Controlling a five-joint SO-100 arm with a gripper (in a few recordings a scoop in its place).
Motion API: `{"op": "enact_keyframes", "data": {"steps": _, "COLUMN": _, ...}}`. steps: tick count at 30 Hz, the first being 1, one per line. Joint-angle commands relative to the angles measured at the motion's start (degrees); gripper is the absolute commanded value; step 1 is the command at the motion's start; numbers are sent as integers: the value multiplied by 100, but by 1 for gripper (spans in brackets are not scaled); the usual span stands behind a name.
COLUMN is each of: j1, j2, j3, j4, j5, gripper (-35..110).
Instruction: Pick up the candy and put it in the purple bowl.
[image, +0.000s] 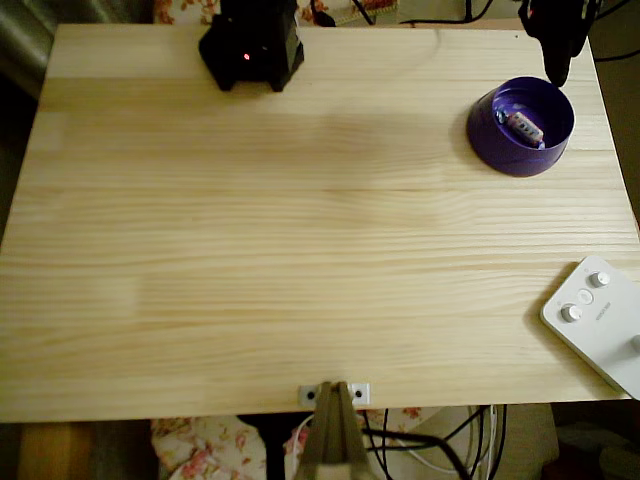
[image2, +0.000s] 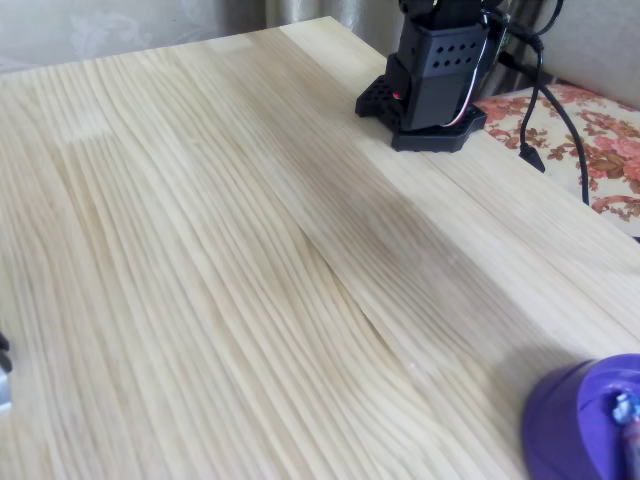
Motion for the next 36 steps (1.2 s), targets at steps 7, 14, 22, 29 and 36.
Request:
{"op": "enact_keyframes", "data": {"steps": 7, "j1": 158, "j2": 1301, "j3": 211, "j4": 114, "j5": 360, "gripper": -1}}
{"op": "enact_keyframes", "data": {"steps": 14, "j1": 932, "j2": 2303, "j3": 1195, "j4": 97, "j5": 466, "gripper": -1}}
{"op": "enact_keyframes", "data": {"steps": 22, "j1": 1802, "j2": 2733, "j3": 1512, "j4": 290, "j5": 35, "gripper": -1}}
{"op": "enact_keyframes", "data": {"steps": 29, "j1": 2892, "j2": 4034, "j3": 3006, "j4": 316, "j5": -105, "gripper": -1}}
{"op": "enact_keyframes", "data": {"steps": 36, "j1": 4667, "j2": 5704, "j3": 4913, "j4": 237, "j5": -896, "gripper": -1}}
